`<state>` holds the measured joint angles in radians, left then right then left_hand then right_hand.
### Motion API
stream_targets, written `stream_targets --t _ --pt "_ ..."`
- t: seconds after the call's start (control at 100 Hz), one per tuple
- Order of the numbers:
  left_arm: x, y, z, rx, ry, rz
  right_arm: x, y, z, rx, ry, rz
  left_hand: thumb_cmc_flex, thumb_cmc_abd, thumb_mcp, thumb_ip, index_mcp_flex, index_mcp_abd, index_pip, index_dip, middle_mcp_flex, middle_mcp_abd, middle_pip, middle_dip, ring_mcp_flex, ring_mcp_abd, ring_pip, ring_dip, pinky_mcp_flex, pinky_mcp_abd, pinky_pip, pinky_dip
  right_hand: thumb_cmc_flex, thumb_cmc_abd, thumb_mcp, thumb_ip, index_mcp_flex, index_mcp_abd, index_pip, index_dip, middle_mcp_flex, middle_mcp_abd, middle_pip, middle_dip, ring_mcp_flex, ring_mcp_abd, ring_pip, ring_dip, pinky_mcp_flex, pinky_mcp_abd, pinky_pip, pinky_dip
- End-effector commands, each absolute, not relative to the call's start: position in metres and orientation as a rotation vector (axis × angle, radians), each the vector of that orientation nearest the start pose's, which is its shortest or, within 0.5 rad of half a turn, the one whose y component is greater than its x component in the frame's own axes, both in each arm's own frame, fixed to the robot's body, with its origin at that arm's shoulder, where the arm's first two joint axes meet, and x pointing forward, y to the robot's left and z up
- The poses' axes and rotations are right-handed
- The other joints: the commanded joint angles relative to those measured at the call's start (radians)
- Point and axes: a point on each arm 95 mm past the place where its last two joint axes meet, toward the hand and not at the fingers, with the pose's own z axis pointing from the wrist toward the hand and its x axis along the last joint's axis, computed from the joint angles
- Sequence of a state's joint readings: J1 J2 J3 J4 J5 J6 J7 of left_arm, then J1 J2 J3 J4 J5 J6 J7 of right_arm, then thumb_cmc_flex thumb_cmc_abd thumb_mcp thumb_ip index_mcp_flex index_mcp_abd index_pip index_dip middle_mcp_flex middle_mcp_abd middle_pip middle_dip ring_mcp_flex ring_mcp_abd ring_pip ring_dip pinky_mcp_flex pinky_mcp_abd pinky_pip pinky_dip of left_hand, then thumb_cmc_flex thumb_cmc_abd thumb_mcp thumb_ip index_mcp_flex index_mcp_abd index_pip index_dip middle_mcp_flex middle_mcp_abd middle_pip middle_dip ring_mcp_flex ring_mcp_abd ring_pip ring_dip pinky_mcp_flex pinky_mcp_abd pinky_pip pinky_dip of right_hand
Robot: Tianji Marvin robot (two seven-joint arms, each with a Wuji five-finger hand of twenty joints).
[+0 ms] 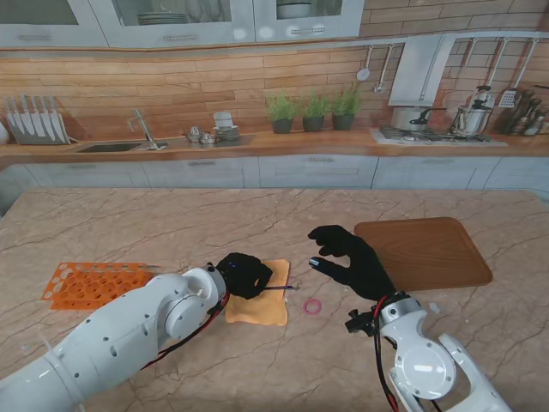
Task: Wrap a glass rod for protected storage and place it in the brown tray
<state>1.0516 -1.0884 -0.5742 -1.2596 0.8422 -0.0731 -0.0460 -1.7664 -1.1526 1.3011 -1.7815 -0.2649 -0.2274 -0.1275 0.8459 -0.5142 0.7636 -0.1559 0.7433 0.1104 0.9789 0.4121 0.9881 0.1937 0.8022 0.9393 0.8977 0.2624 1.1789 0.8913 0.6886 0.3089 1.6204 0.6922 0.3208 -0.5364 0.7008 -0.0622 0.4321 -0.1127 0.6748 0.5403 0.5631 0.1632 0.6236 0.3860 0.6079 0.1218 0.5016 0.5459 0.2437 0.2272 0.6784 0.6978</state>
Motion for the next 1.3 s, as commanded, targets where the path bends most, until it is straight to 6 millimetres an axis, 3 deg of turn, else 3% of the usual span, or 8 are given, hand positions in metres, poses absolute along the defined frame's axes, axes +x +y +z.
stream_targets --t 0.0,0.32,0.83,1.09,1.29 --pt "0.454 -0.103 -0.362 -0.935 2.045 -1.429 0.348 0.018 -0.295 -1.926 -0.973 -2.521 0.002 -0.028 0.002 -0.006 0.001 -0.049 0.056 0.014 0.008 -0.002 0.038 0.018 0.023 -0.022 0.025 0.009 0.005 -0.014 0.079 -0.009 -0.052 0.03 0.015 0.025 0.009 -0.025 -0.013 0.008 0.016 -0.005 -0.005 0.009 0.002 -0.01 0.007 0.012 -0.007 0.004 0.022 0.023" --pt "0.457 -0.106 -0.369 -0.888 2.085 -1.411 0.348 0.018 -0.295 -1.929 -0.964 -2.518 -0.005 -0.048 0.007 -0.008 0.002 -0.065 0.062 0.012 0.014 -0.015 0.044 0.022 0.032 -0.039 0.027 0.01 0.013 -0.024 0.085 -0.01 -0.055 0.033 0.016 0.025 0.01 -0.024 -0.014 0.009 0.016 -0.004 -0.006 0.009 0.002 -0.01 0.007 0.012 -0.007 0.004 0.021 0.024" --pt "0.454 -0.108 -0.37 -0.906 2.083 -1.396 0.349 0.019 -0.296 -1.939 -0.955 -2.514 -0.063 -0.082 -0.02 -0.033 -0.01 -0.074 0.04 -0.015 -0.009 -0.021 0.037 0.002 0.016 -0.02 0.008 0.004 -0.007 -0.012 0.072 -0.014 -0.057 0.035 0.019 0.025 0.008 -0.027 -0.015 0.009 0.016 -0.006 -0.006 0.01 0.004 -0.01 0.008 0.013 -0.005 0.004 0.021 0.026" --pt "0.452 -0.107 -0.367 -0.918 2.058 -1.407 0.349 0.02 -0.296 -1.942 -0.954 -2.505 -0.082 -0.076 -0.057 -0.033 -0.023 -0.079 -0.018 -0.038 -0.025 -0.016 0.029 -0.091 0.005 0.004 -0.019 -0.008 -0.025 0.003 0.052 -0.008 -0.056 0.034 0.02 0.025 0.01 -0.026 -0.012 0.01 0.015 -0.006 -0.006 0.009 0.005 -0.009 0.01 0.014 -0.004 0.005 0.022 0.027" --pt "0.448 -0.101 -0.352 -0.914 1.981 -1.482 0.352 0.026 -0.295 -1.918 -0.989 -2.469 -0.15 -0.015 -0.072 -0.018 -0.058 -0.053 -0.135 -0.007 -0.091 -0.008 -0.052 -0.171 -0.067 0.031 -0.109 -0.035 -0.112 0.031 -0.033 0.007 -0.051 0.029 0.019 0.025 0.018 -0.028 -0.01 0.011 0.017 -0.007 -0.005 0.009 0.006 -0.011 0.01 0.014 -0.004 0.005 0.022 0.027"
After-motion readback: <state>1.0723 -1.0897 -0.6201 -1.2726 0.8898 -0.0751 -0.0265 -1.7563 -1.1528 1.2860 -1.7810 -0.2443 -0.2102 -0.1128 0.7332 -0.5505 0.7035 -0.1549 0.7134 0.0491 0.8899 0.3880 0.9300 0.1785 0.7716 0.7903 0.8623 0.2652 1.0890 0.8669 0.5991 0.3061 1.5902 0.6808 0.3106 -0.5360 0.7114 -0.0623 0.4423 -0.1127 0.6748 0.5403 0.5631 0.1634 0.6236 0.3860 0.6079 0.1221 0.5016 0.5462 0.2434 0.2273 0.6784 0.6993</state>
